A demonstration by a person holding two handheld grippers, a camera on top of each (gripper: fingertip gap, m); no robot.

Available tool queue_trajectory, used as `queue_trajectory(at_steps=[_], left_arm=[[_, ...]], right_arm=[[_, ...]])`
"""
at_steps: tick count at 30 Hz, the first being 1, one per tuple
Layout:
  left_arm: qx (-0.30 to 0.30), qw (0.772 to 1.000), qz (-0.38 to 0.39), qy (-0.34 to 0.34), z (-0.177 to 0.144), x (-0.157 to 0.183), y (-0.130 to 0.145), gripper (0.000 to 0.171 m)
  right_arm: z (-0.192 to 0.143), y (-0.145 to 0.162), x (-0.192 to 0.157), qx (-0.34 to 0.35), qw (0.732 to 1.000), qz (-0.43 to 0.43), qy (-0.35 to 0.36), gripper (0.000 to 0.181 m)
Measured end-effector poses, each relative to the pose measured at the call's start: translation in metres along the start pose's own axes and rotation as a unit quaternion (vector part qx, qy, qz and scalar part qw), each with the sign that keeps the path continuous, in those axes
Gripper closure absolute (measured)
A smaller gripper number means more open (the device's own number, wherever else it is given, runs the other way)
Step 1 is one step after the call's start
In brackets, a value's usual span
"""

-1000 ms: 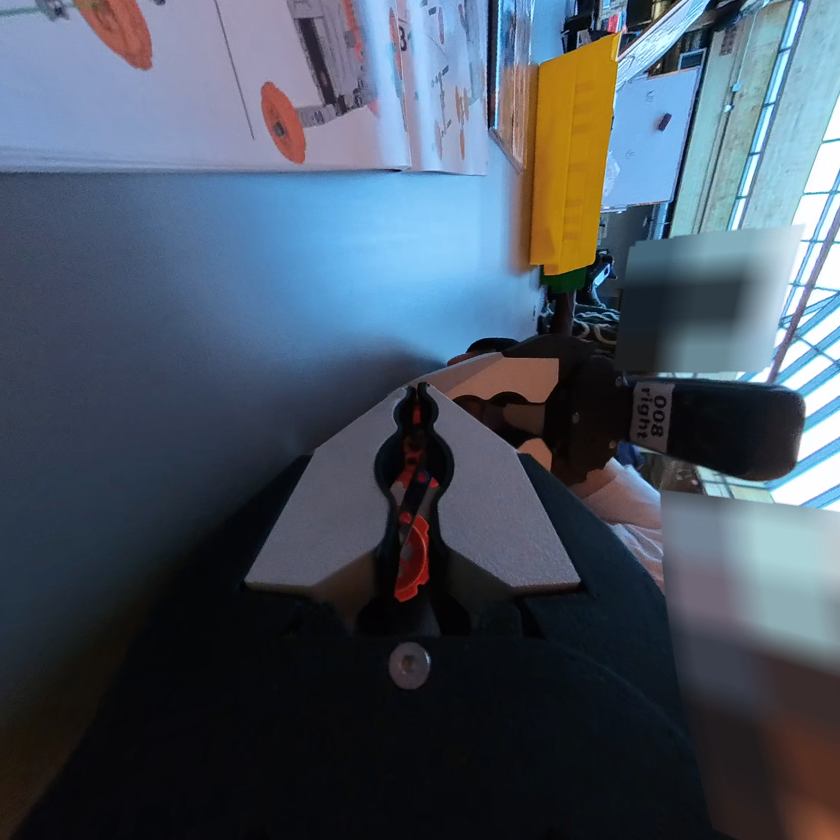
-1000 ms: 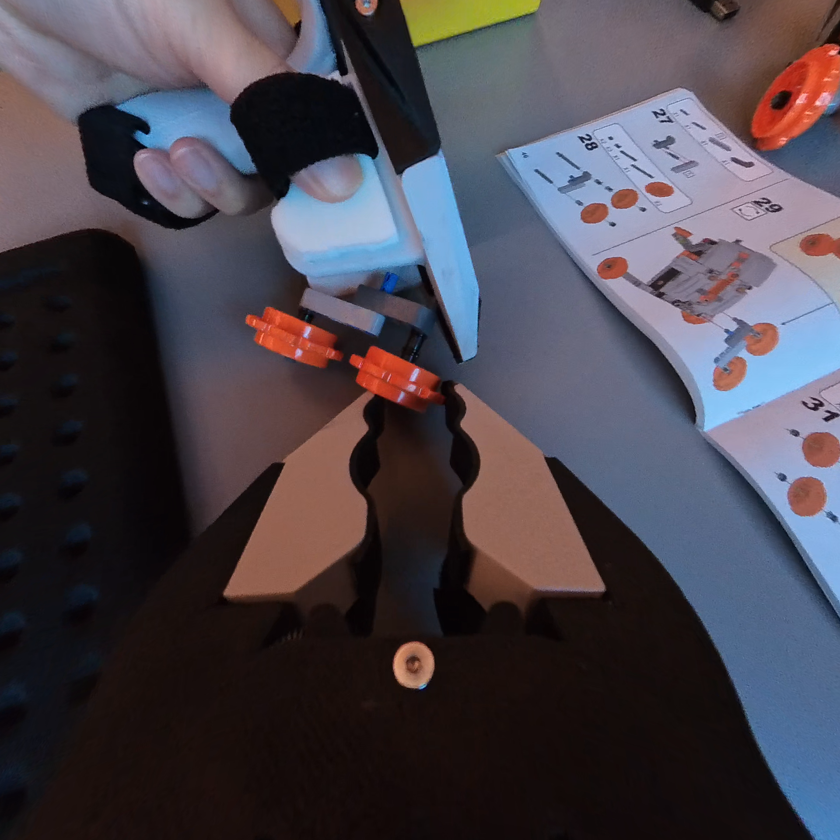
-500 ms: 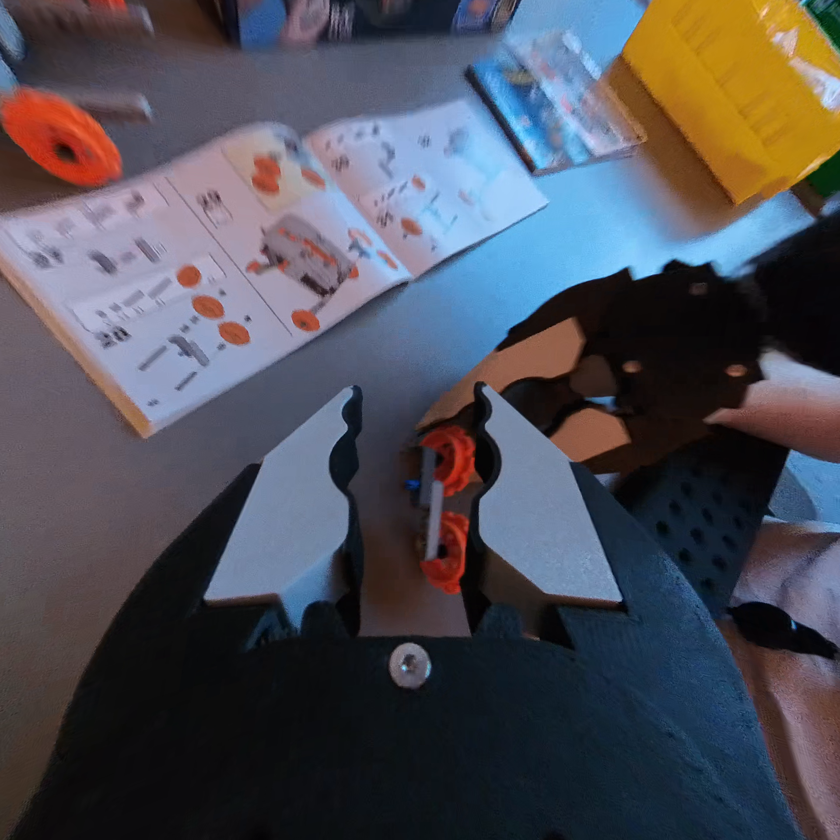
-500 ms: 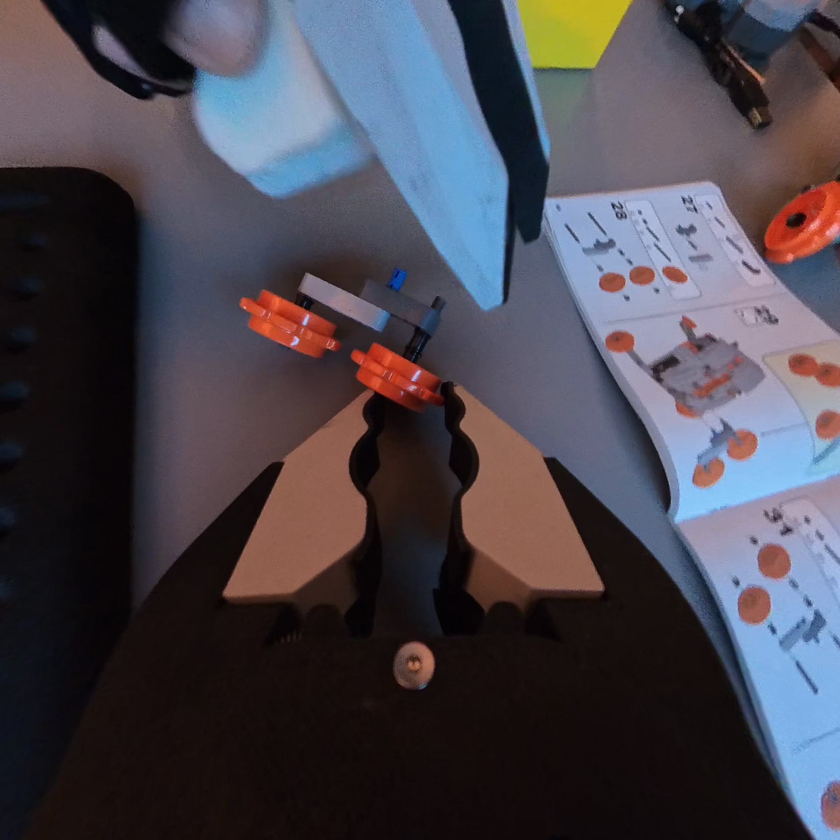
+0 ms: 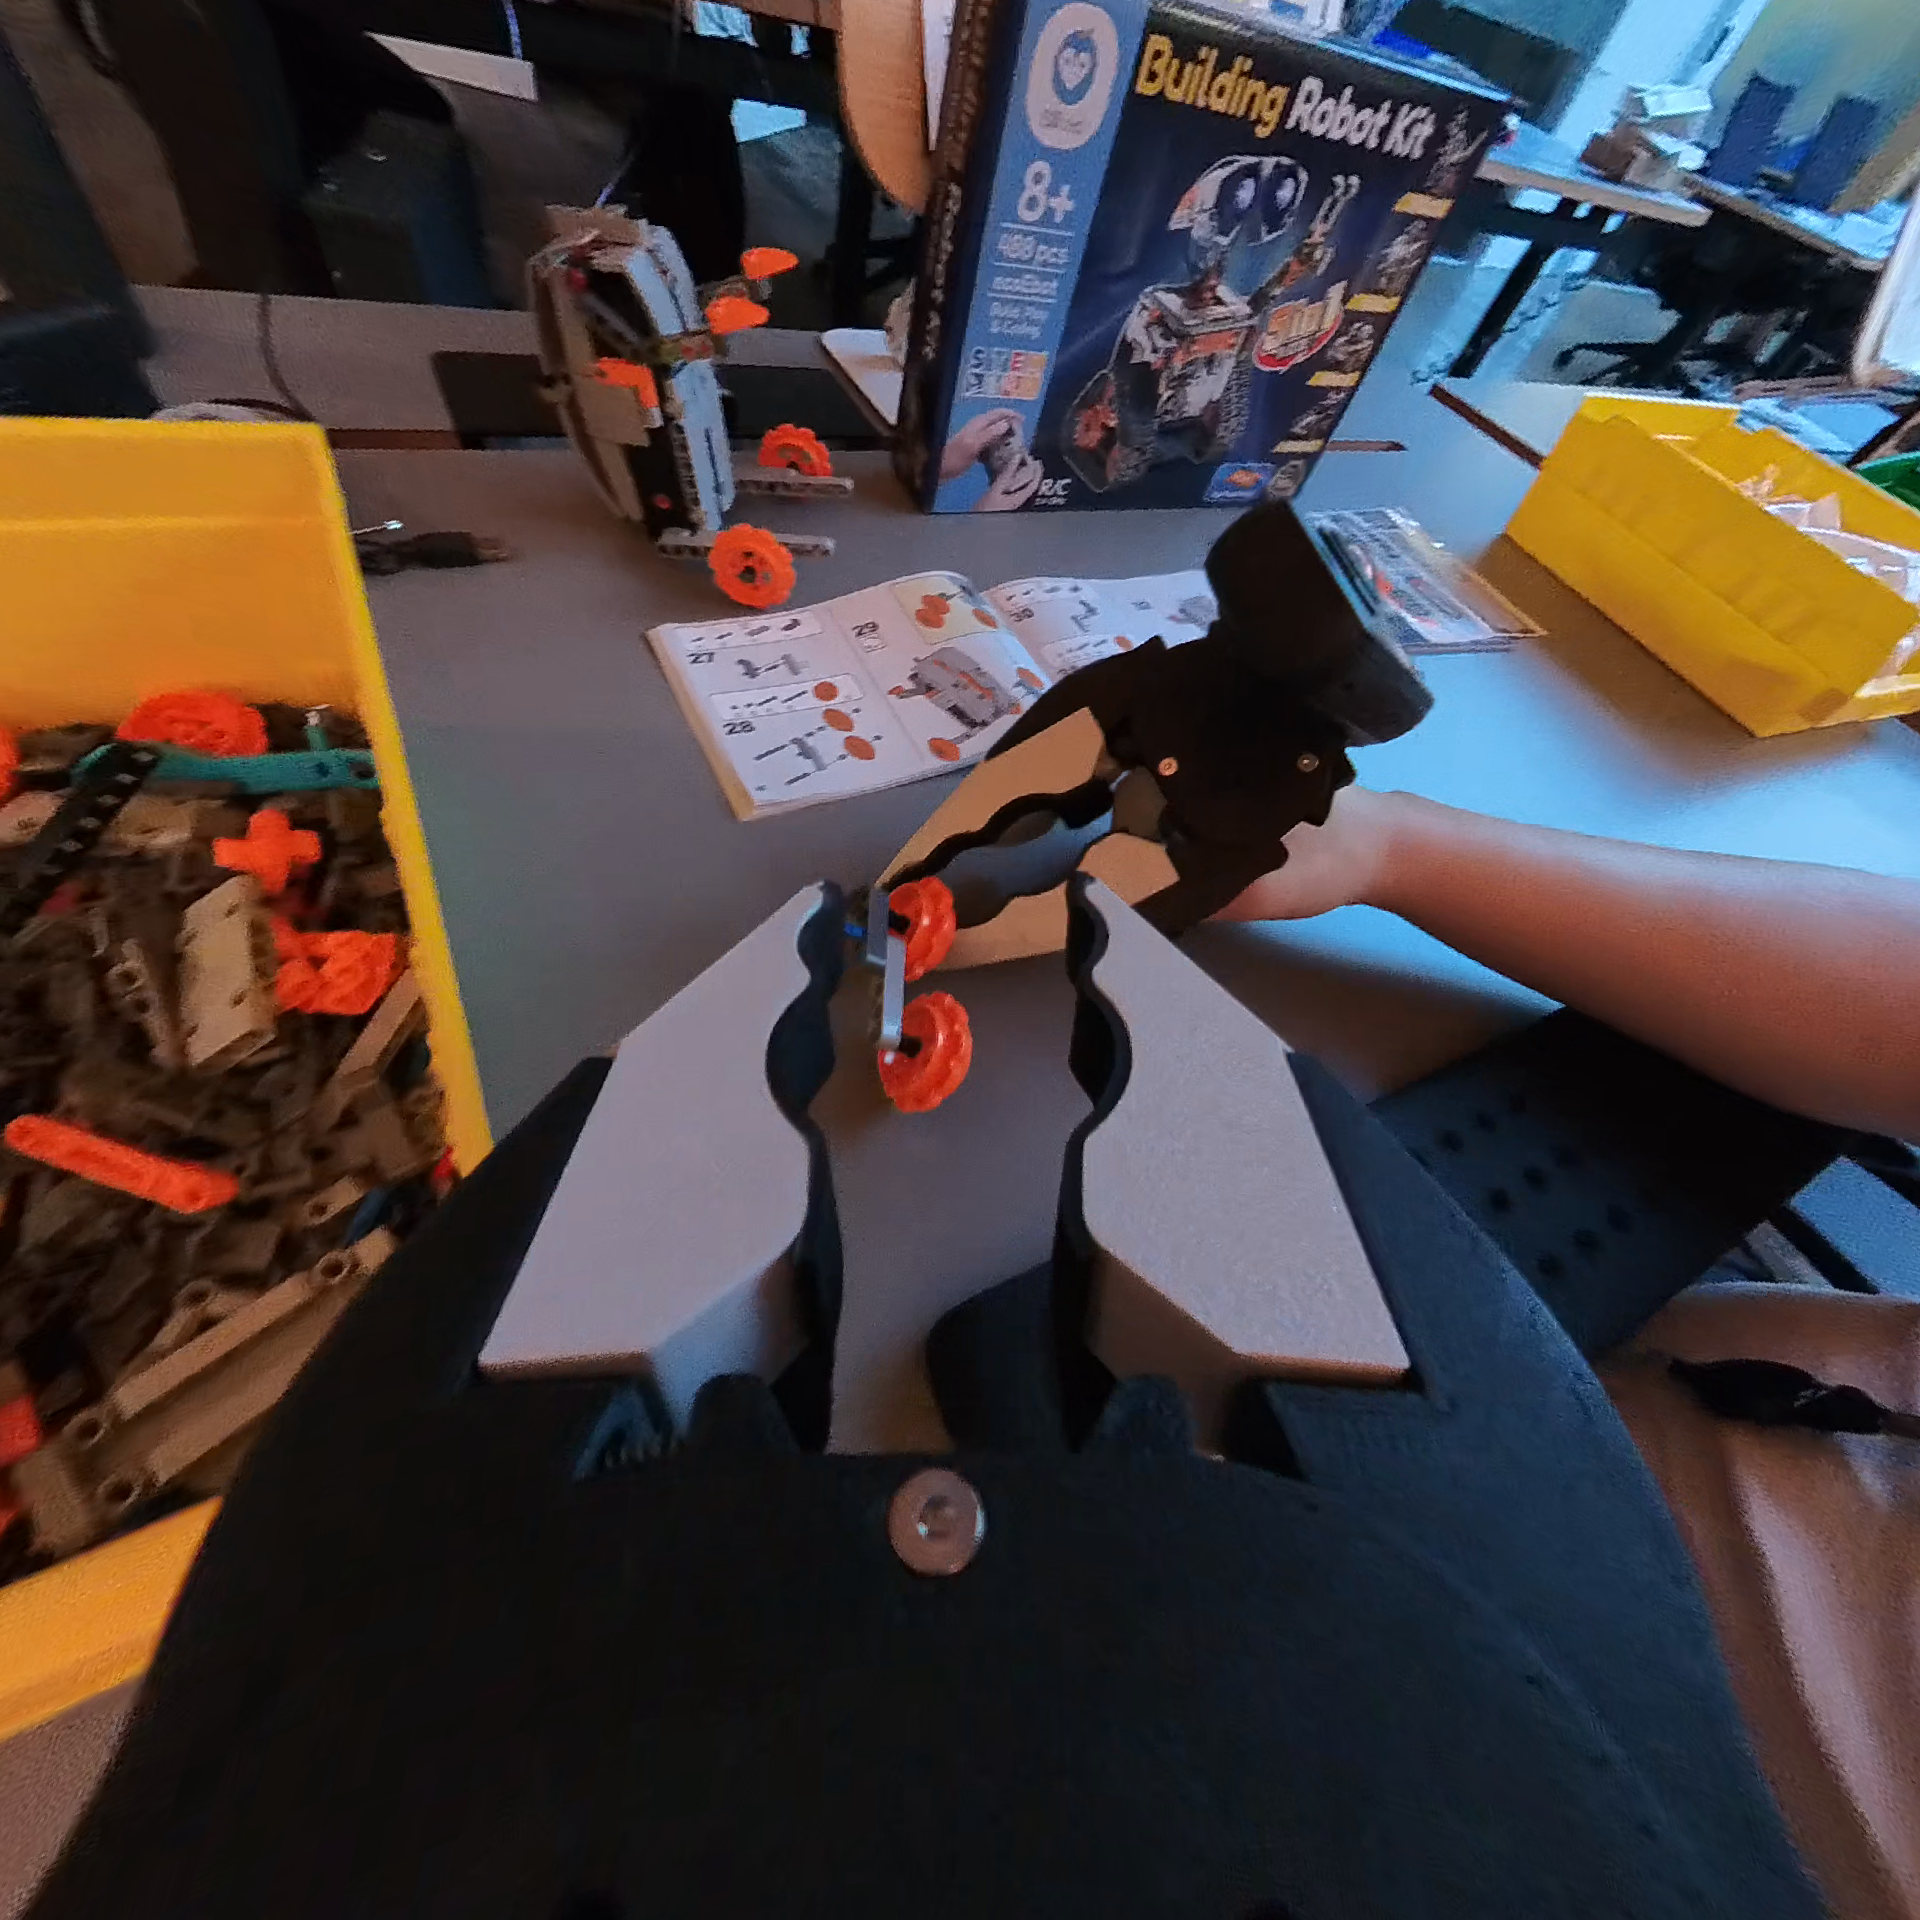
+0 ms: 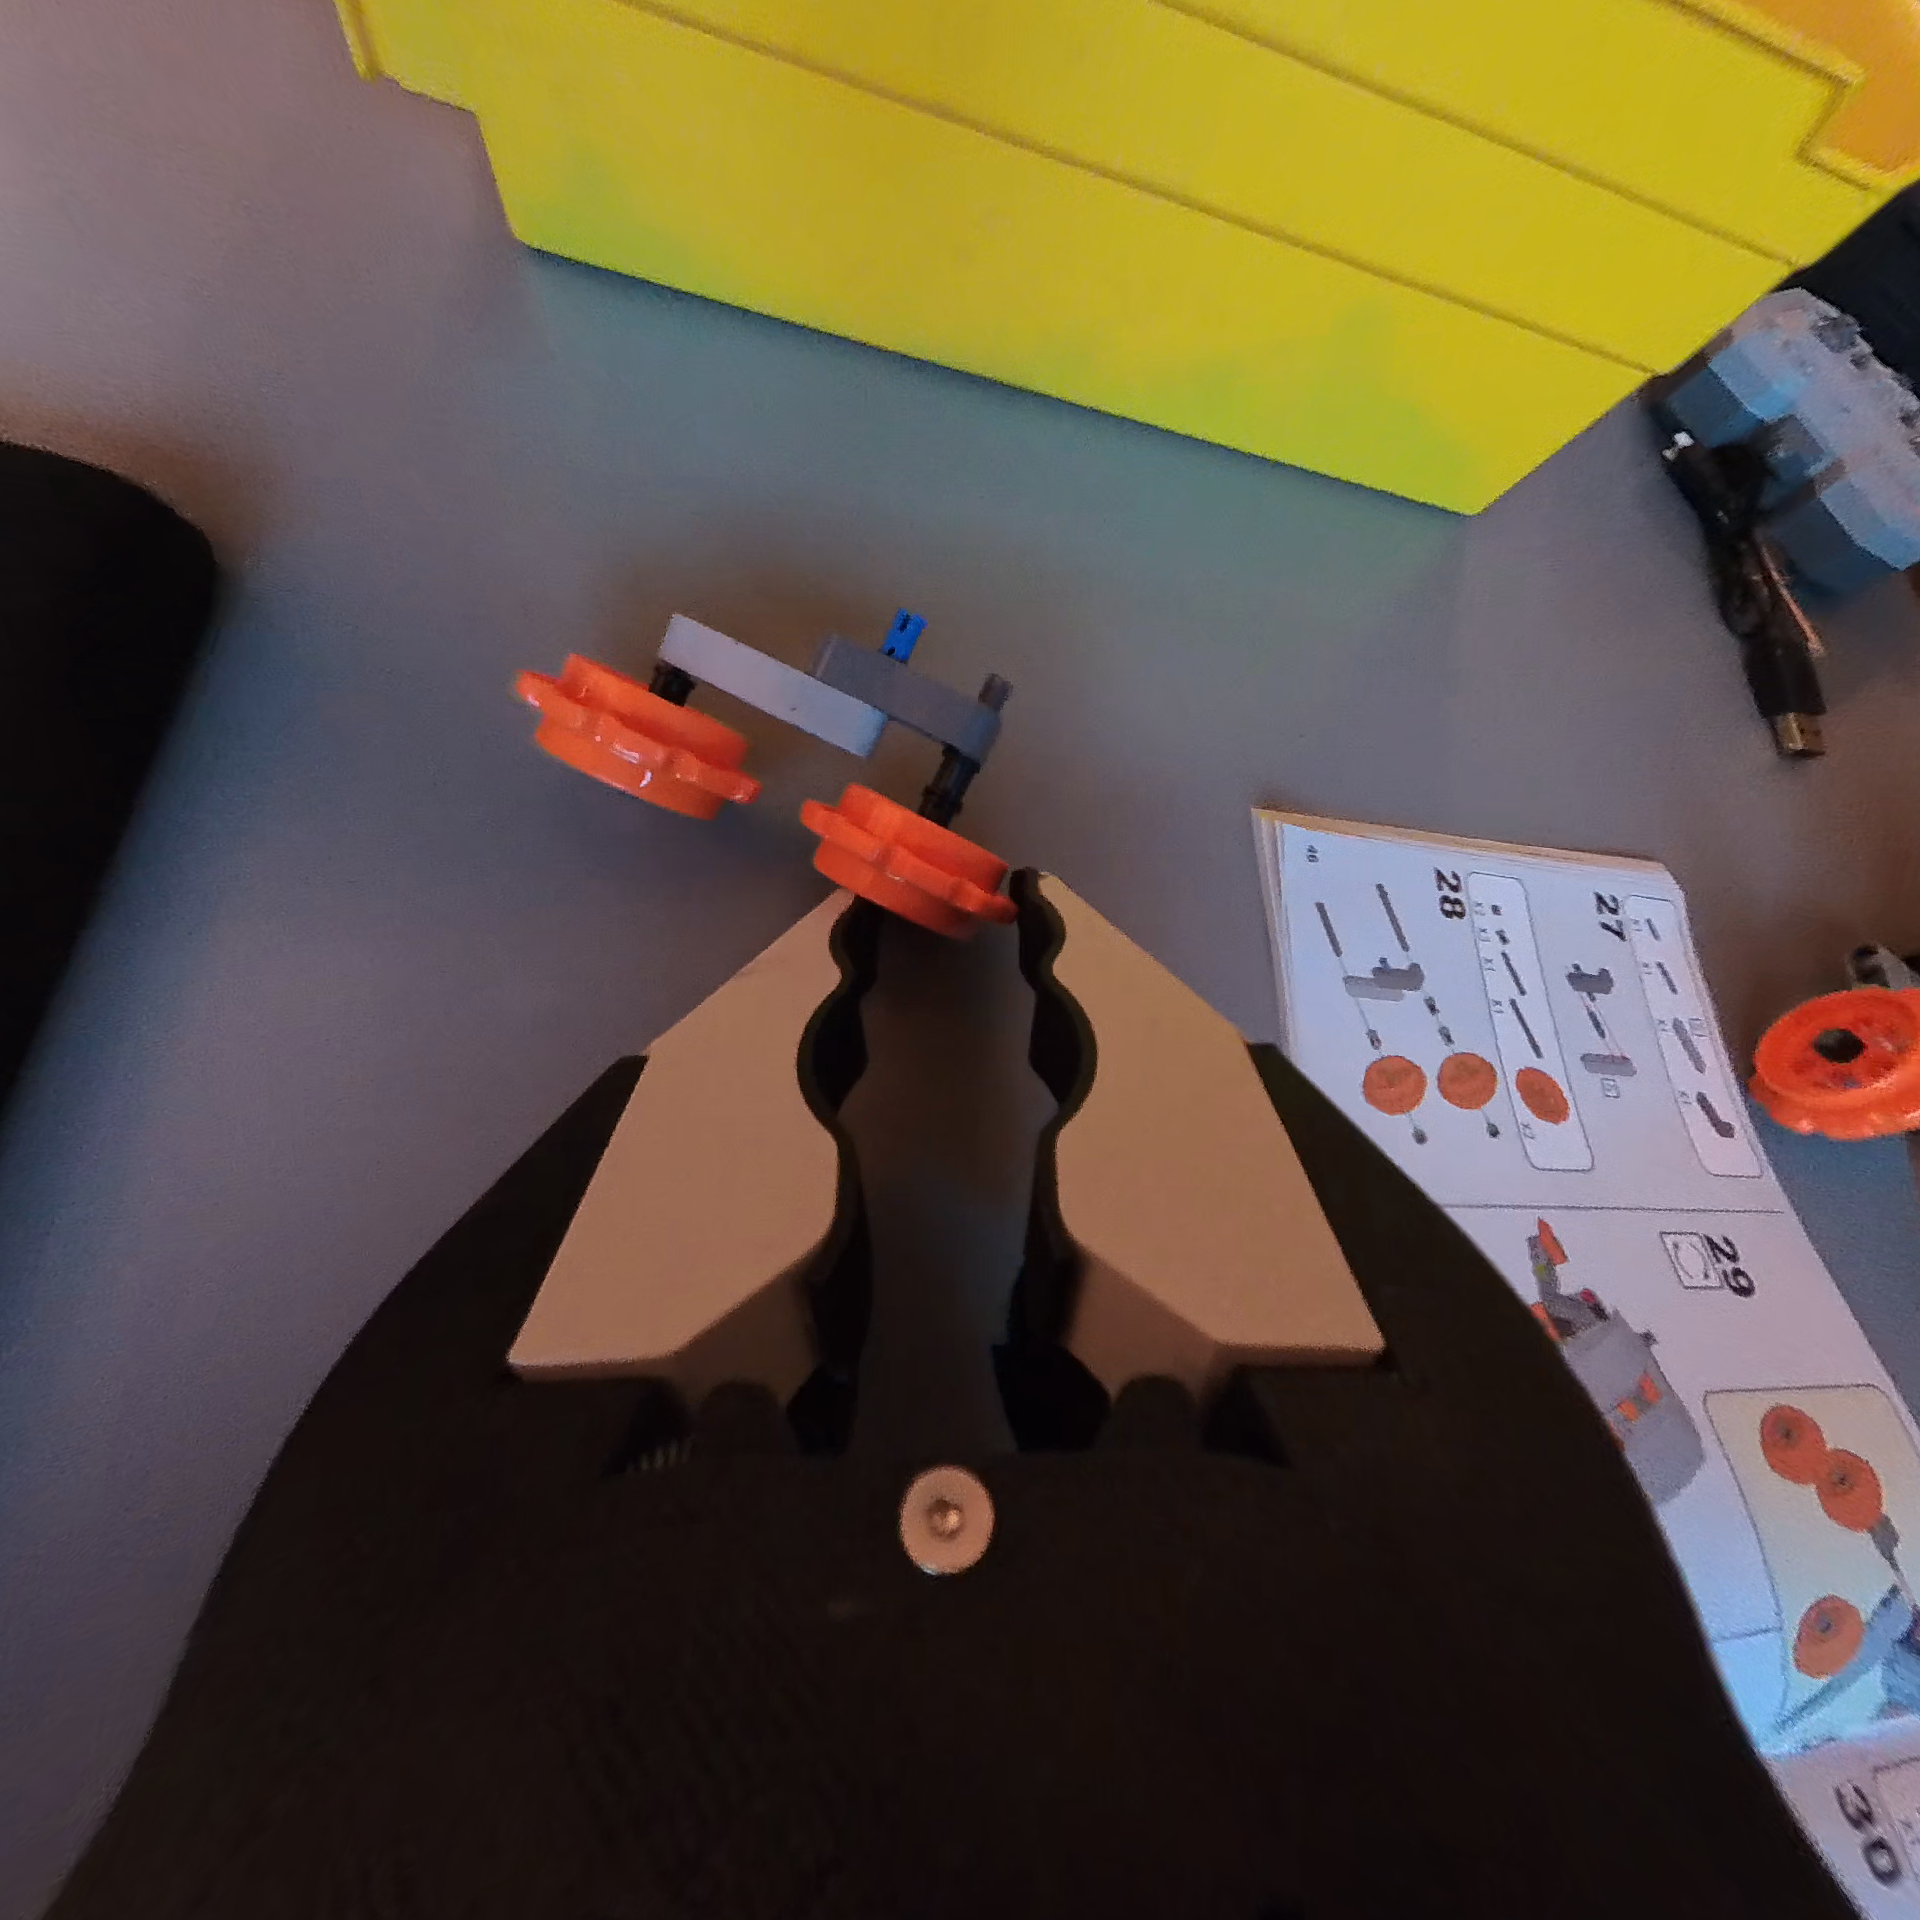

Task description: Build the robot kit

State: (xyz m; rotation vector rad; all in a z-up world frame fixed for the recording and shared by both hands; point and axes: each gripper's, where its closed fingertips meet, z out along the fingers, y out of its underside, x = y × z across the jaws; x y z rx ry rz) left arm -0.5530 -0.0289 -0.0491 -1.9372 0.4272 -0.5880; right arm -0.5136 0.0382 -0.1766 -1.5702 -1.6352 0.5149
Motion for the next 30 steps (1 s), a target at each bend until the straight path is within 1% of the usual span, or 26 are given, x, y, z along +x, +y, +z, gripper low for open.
queue_trajectory(at_steps=[2, 4, 7, 10, 12, 14, 17, 19, 22, 25, 26, 28, 29, 30], left_arm=[[0.003, 1.0, 0.003, -0.015, -0.005, -0.001, 0.003, 0.13], [0.01, 1.0, -0.002, -0.012, -0.006, 0.007, 0.005, 0.13], [0.013, 1.0, -0.009, -0.012, -0.007, 0.016, 0.01, 0.13], [0.001, 1.0, 0.008, -0.027, -0.006, 0.021, 0.02, 0.13], [-0.017, 0.999, 0.017, -0.027, -0.001, 0.025, 0.028, 0.13], [-0.027, 0.999, 0.02, -0.021, 0.008, 0.029, 0.033, 0.131], [-0.042, 0.999, 0.022, -0.014, 0.026, 0.033, 0.037, 0.131], [-0.049, 0.998, 0.026, -0.011, 0.038, 0.036, 0.038, 0.131], [-0.056, 0.998, 0.034, -0.013, 0.049, 0.038, 0.037, 0.131], [-0.051, 0.998, 0.031, -0.013, 0.058, 0.038, 0.032, 0.132], [-0.05, 0.998, 0.029, -0.013, 0.061, 0.038, 0.028, 0.132], [-0.049, 0.998, 0.029, -0.014, 0.066, 0.036, 0.018, 0.132], [-0.044, 0.998, 0.034, -0.014, 0.068, 0.036, 0.01, 0.132], [-0.035, 0.998, 0.041, -0.014, 0.07, 0.037, 0.001, 0.133]], right_arm=[[-0.002, 0.0, 0.007, 0.004, 0.999, -0.003, 0.034, 0.142], [-0.014, 0.006, 0.006, -0.002, 0.998, -0.008, 0.061, 0.13], [-0.048, 0.021, -0.012, 0.003, 0.998, 0.002, 0.07, 0.13], [-0.1, 0.044, -0.024, 0.016, 0.996, 0.019, 0.091, 0.131], [-0.131, 0.068, -0.022, 0.017, 0.992, 0.035, 0.118, 0.133], [-0.154, 0.09, -0.019, 0.01, 0.99, 0.05, 0.133, 0.133], [-0.18, 0.108, -0.001, -0.001, 0.981, 0.067, 0.18, 0.132], [-0.187, 0.111, 0.01, 0.002, 0.976, 0.096, 0.197, 0.124], [-0.186, 0.109, 0.011, 0.014, 0.973, 0.141, 0.182, 0.125], [-0.187, 0.109, 0.01, 0.007, 0.971, 0.137, 0.194, 0.127], [-0.188, 0.107, 0.011, 0.007, 0.972, 0.128, 0.199, 0.132], [-0.189, 0.103, 0.011, 0.007, 0.972, 0.118, 0.205, 0.148], [-0.19, 0.101, 0.009, 0.009, 0.972, 0.118, 0.202, 0.156], [-0.189, 0.099, 0.006, 0.013, 0.974, 0.12, 0.192, 0.159]])
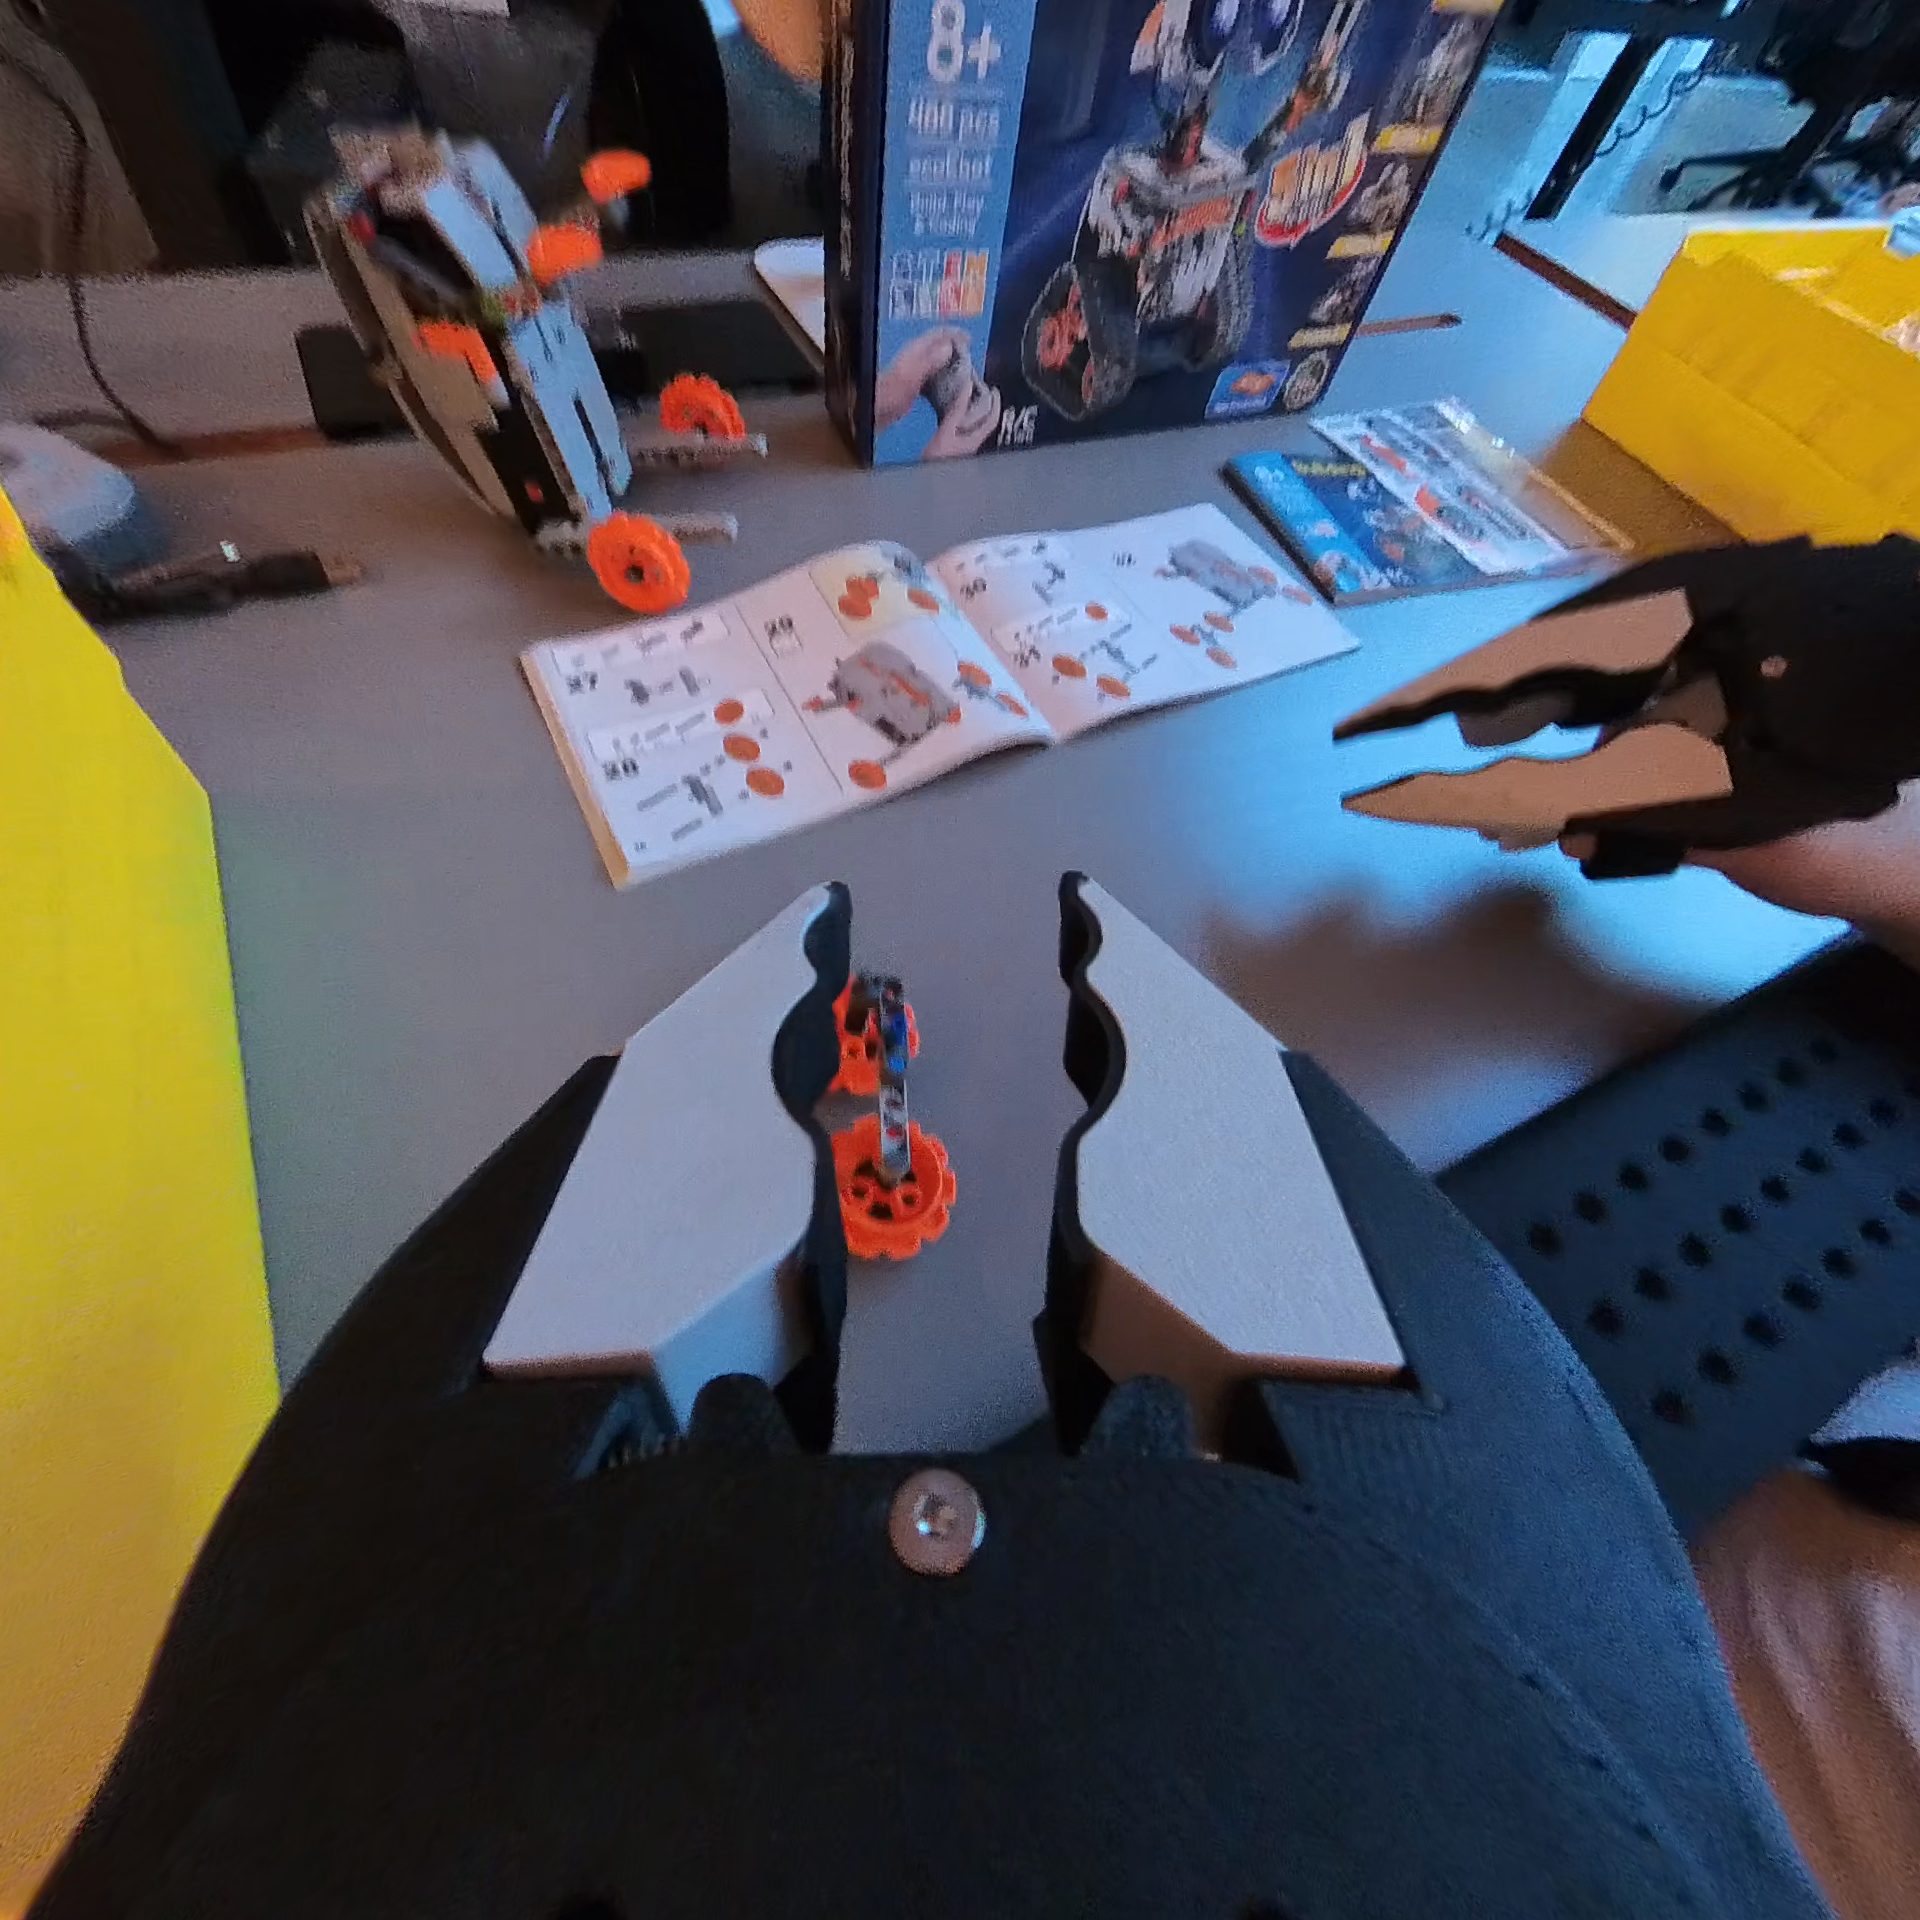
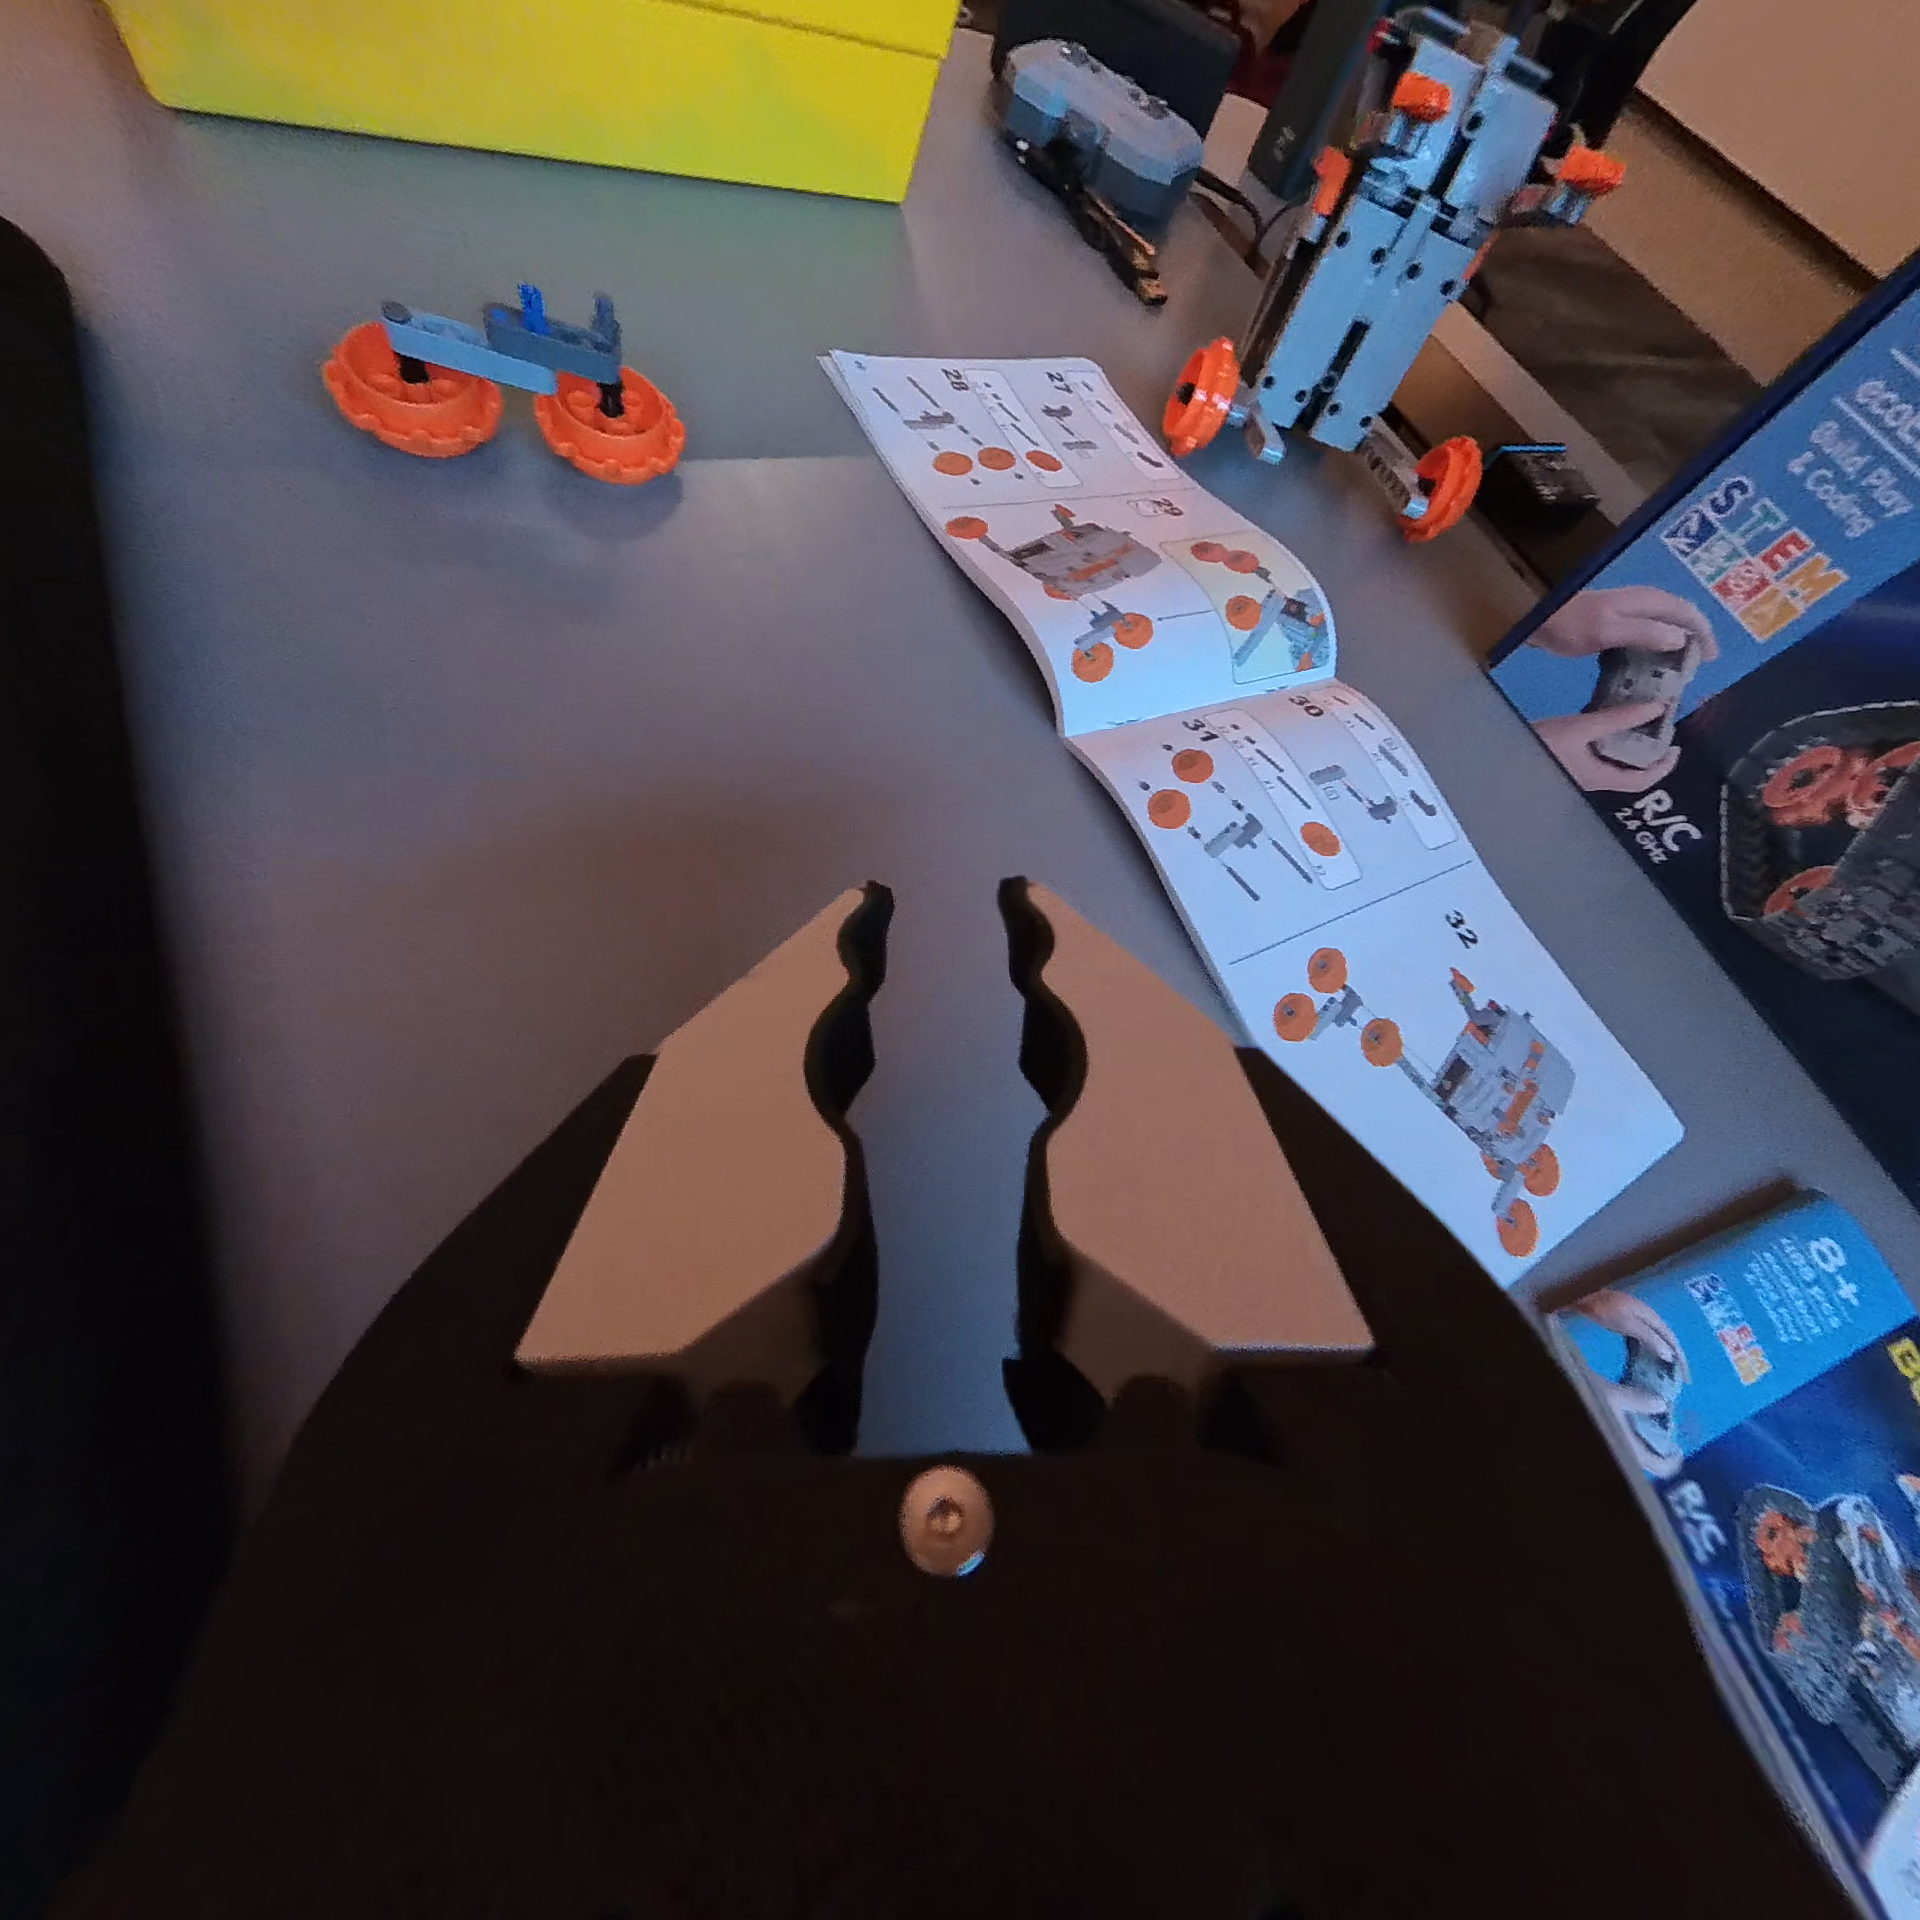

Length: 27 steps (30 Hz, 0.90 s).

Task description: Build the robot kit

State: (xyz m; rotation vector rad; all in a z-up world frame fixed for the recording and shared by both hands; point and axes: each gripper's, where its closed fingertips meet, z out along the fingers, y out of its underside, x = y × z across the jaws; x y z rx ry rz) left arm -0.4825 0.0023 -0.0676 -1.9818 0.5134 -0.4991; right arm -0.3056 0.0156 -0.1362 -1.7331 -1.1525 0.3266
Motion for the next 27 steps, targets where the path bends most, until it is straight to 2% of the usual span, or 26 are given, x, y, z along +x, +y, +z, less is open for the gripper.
queue_trajectory(at_steps=[5, 8, 12, 15, 17, 22, 24, 25, 27], left_arm=[[0.064, 0.998, -0.018, 0.005, 0.011, 0.0, -0.049, 0.135], [0.141, 0.989, -0.035, 0.021, 0.012, 0.002, -0.111, 0.135], [0.219, 0.976, -0.002, 0.012, 0.004, 0.003, -0.195, 0.135], [0.272, 0.962, -0.006, 0.016, -0.005, -0.003, -0.238, 0.135], [0.282, 0.959, -0.019, 0.023, -0.005, -0.013, -0.246, 0.134], [0.268, 0.962, -0.043, 0.025, 0.001, -0.053, -0.236, 0.138], [0.28, 0.958, -0.047, 0.028, -0.007, -0.063, -0.237, 0.139], [0.294, 0.954, -0.052, 0.029, -0.013, -0.067, -0.24, 0.14], [0.316, 0.946, -0.06, 0.03, -0.021, -0.074, -0.242, 0.141]], right_arm=[[-0.003, 0.0, -0.004, -0.001, 1.0, 0.011, -0.016, 0.177], [-0.002, 0.001, -0.004, 0.0, 0.999, 0.031, -0.025, 0.181], [0.004, 0.014, 0.0, -0.022, 0.998, 0.046, -0.031, 0.181], [0.005, 0.022, 0.009, -0.031, 0.998, 0.054, -0.02, 0.18], [0.006, 0.025, 0.015, -0.031, 0.997, 0.071, -0.014, 0.176], [0.006, 0.026, 0.04, -0.019, 0.995, 0.095, 0.021, 0.154], [0.009, 0.003, 0.056, 0.006, 0.995, 0.092, 0.034, 0.144], [0.013, -0.019, 0.065, 0.02, 0.995, 0.091, 0.029, 0.132], [0.024, -0.075, 0.084, 0.028, 0.997, 0.071, -0.003, 0.124]])
